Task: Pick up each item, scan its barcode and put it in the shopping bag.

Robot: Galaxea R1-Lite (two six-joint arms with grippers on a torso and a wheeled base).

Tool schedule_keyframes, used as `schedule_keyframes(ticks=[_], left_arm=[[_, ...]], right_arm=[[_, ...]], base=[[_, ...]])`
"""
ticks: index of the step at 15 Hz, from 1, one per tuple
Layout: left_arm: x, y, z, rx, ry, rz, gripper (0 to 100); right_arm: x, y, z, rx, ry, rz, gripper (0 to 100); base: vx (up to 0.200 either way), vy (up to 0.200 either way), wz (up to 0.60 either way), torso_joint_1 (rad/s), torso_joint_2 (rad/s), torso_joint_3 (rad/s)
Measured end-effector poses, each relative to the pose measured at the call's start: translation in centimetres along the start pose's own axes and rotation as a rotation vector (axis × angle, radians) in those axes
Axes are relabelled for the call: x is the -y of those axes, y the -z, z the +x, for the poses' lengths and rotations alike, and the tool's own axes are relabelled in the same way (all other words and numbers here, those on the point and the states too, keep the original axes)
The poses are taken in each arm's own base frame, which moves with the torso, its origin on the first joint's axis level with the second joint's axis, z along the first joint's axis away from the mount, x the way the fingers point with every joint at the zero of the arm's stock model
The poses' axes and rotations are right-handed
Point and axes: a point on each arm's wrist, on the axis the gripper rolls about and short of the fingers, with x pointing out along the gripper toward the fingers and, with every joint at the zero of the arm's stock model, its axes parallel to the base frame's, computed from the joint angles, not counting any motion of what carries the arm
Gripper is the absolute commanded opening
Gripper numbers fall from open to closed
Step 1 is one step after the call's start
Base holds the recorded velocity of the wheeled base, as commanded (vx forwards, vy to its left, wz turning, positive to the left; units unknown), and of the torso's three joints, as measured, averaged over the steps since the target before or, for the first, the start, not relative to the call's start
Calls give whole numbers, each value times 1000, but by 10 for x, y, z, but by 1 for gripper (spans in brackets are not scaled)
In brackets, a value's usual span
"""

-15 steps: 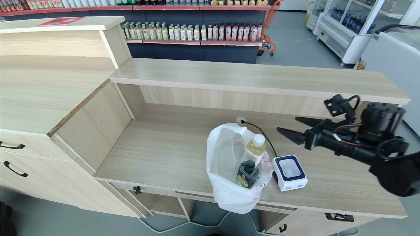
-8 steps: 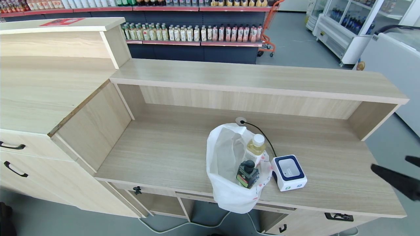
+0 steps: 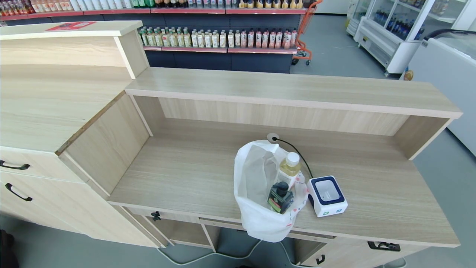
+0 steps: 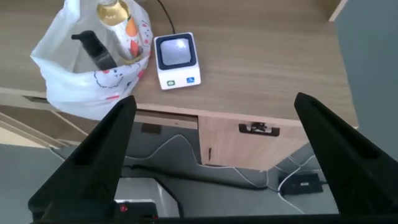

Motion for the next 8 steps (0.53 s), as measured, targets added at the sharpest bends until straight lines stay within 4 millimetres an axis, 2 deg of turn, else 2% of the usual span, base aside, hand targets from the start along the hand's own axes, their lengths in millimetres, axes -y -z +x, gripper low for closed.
schedule_keyframes(ticks=[3, 8], left_arm=[[0, 0, 0, 0, 0, 0, 0], [0, 0, 0, 0, 0, 0, 0]], right_arm=[[0, 4, -8, 101, 22, 3, 100], [0, 5, -11, 140, 33, 23, 100]], base=[[0, 0, 0, 0, 0, 0], [0, 0, 0, 0, 0, 0]])
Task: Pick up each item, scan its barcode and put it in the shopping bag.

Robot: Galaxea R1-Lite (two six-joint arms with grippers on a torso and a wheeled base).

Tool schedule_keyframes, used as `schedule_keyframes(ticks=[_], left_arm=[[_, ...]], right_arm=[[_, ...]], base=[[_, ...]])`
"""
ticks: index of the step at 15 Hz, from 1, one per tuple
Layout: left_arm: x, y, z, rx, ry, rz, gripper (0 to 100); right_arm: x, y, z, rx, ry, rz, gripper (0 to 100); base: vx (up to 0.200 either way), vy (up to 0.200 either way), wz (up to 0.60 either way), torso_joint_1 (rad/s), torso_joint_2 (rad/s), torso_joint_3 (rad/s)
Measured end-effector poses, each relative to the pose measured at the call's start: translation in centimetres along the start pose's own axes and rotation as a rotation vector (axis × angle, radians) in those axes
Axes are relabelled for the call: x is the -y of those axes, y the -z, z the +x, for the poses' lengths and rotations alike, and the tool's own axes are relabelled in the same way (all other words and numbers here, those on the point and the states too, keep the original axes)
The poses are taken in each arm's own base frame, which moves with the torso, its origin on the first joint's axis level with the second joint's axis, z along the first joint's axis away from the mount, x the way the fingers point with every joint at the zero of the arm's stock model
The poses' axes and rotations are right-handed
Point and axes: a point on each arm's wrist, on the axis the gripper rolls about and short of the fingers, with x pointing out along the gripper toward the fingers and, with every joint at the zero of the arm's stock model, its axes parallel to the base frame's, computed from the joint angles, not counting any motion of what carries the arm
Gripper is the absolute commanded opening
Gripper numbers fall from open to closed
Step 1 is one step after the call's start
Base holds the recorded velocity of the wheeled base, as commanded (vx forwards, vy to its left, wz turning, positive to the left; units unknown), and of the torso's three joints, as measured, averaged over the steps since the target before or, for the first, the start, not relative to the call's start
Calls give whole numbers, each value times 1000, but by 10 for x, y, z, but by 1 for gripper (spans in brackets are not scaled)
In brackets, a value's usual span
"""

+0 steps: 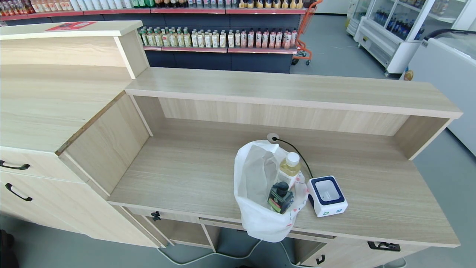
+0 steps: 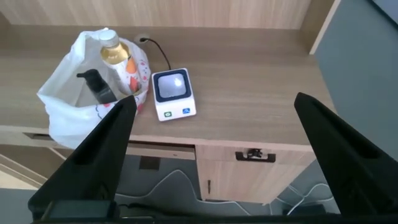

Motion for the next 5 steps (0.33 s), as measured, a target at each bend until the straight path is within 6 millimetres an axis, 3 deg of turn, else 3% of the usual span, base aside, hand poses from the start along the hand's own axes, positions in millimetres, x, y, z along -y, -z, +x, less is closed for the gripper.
schedule_keyframes(ticks=[5], left_arm=[[0, 0, 0, 0, 0, 0, 0]], right_arm=[[0, 0, 0, 2, 1, 0, 100]], base=[[0, 0, 0, 0, 0, 0]])
